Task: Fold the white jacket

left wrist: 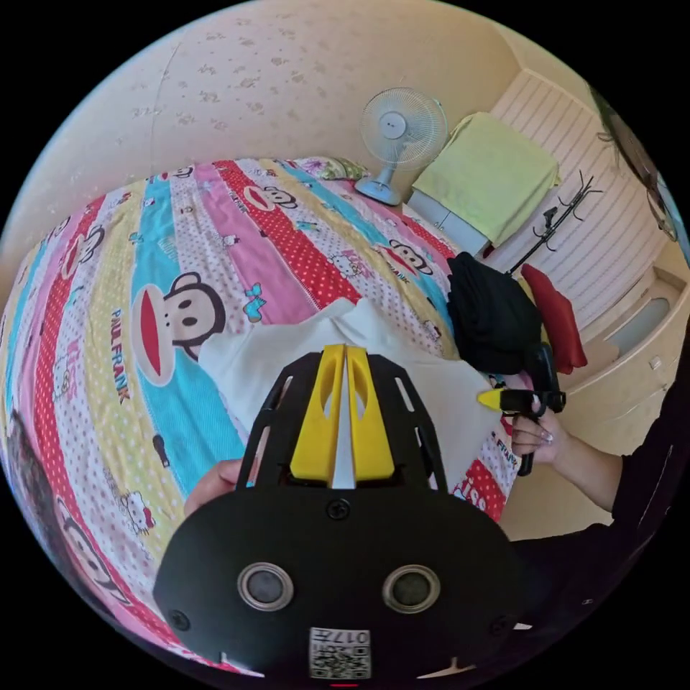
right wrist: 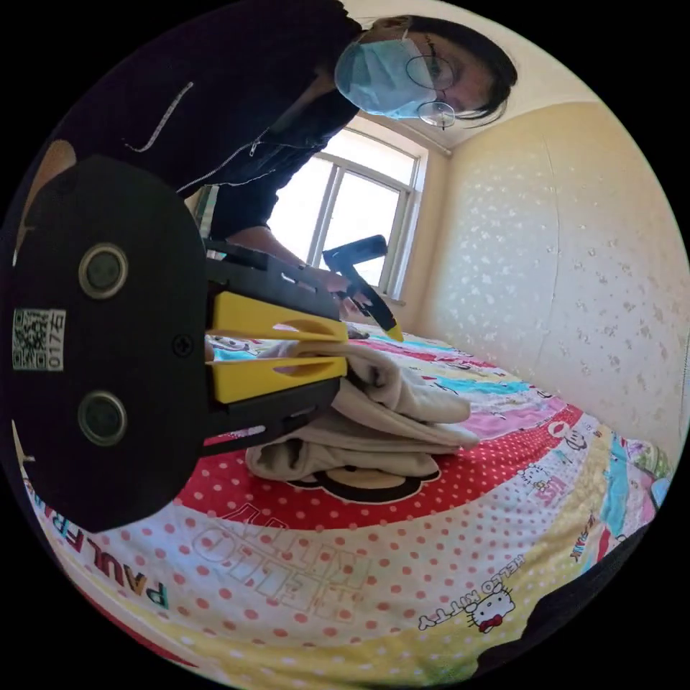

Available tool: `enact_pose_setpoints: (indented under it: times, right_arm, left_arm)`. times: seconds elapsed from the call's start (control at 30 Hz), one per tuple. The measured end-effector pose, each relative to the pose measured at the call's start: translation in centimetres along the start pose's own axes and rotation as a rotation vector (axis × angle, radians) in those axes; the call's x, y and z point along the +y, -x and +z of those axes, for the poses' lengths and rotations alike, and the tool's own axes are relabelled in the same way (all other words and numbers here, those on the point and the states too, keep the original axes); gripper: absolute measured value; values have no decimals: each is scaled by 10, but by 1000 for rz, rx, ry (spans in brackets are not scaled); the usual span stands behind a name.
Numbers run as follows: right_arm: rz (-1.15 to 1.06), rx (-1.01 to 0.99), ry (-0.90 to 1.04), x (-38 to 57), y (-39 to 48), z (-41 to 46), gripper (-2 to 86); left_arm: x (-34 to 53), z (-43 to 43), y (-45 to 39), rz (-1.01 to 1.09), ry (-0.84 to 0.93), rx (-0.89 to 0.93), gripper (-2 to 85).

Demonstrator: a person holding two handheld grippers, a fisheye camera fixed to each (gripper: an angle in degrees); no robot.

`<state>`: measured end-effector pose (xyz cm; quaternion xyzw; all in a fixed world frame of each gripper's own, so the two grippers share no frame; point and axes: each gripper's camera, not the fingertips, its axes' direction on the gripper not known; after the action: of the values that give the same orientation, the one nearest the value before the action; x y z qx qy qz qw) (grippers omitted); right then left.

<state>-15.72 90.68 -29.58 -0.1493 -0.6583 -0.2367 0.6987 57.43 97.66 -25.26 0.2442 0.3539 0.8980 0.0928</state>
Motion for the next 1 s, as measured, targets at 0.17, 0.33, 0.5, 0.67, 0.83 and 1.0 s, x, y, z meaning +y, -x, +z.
enact_pose_setpoints:
  times: [0.17, 0.33, 0.5, 0.67, 0.83, 1.0]
  right_arm:
    - [174, 97, 9, 45, -51, 4, 48]
    - [41, 44, -184, 53, -2, -28, 38]
    - [-361, 337, 109, -14, 99, 45, 38]
    - [-572, 690, 480, -75, 99, 165, 20]
    - [-741, 573, 619, -58, 34, 220, 8]
    - [-671, 531, 441, -53, 86, 172, 7]
  left_arm:
    - [-24, 112, 20, 136, 337, -99, -10]
    - [-22, 94, 16, 105, 264, -111, -10]
    - [-6, 32, -8, 84, 89, -125, -9]
    - [56, -1, -15, -136, 28, -98, -9]
    - [121, 30, 1, -224, 102, -217, -10]
    - [140, -14, 7, -211, 40, -182, -8]
